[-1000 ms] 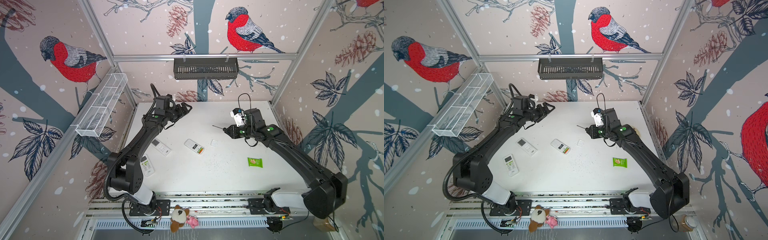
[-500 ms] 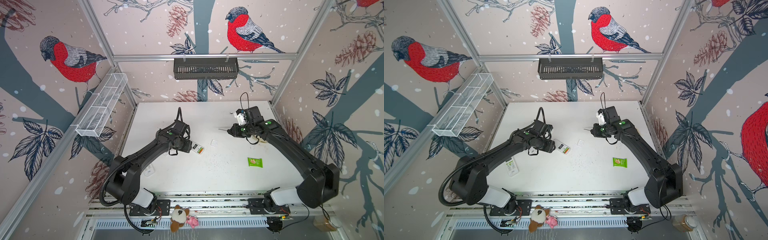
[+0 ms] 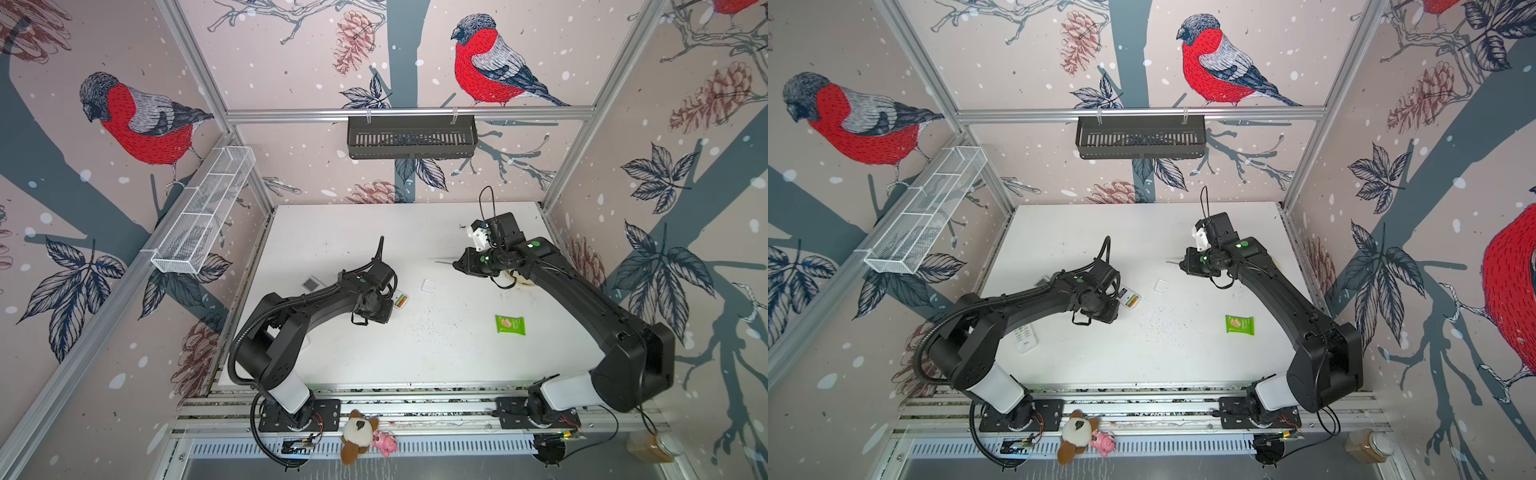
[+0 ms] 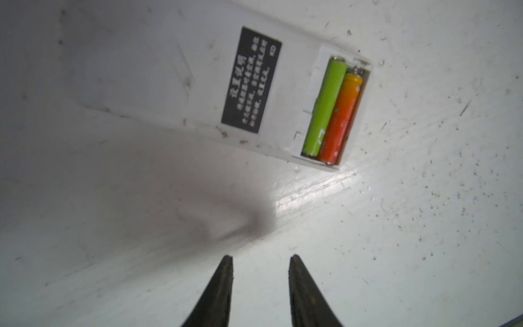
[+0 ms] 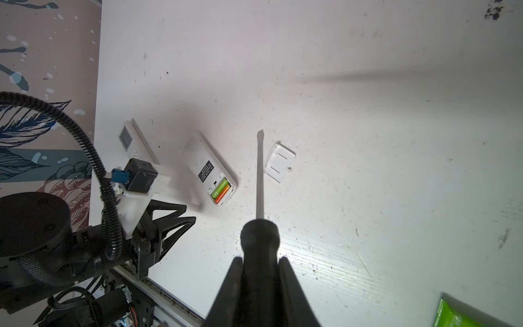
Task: Unload the batteries from the remote control
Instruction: 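Lower the left gripper onto the white remote while the right holds the screwdriver above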
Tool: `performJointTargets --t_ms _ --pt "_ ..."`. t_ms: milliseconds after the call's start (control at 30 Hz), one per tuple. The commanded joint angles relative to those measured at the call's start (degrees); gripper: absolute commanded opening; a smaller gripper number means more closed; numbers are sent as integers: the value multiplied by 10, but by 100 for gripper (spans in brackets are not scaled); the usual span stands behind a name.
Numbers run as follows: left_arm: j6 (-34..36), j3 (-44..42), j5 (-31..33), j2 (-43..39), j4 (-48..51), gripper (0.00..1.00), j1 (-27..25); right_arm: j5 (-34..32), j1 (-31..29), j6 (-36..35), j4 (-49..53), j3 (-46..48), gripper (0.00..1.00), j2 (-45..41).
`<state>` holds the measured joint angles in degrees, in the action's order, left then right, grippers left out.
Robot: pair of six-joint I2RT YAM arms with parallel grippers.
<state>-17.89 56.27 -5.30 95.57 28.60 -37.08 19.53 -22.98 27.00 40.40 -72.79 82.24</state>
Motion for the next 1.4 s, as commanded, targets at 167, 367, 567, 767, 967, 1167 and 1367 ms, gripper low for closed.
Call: performJointTargets --t_ms 167,367,567,767,967,1167,1367 --pt "-20 81 28 82 -18 36 -12 -5 0 4 -10 -2 1 -12" --pt "-37 135 33 134 -27 36 -13 -10 1 3 -13 4 1 -15" --pt "-54 217 50 183 -28 38 -12 -12 2 1 -20 12 1 -13" --pt "-63 255 7 177 -38 47 -12 -19 3 -1 -20 20 1 -17" --pt "-16 227 0 103 -28 72 13 -22 10 0 -18 32 1 -25" --pt "162 212 -6 88 15 86 63 -18 14 -2 -21 38 1 -24" --pt "240 236 -17 129 37 86 92 -13 14 -5 -21 25 1 -7"
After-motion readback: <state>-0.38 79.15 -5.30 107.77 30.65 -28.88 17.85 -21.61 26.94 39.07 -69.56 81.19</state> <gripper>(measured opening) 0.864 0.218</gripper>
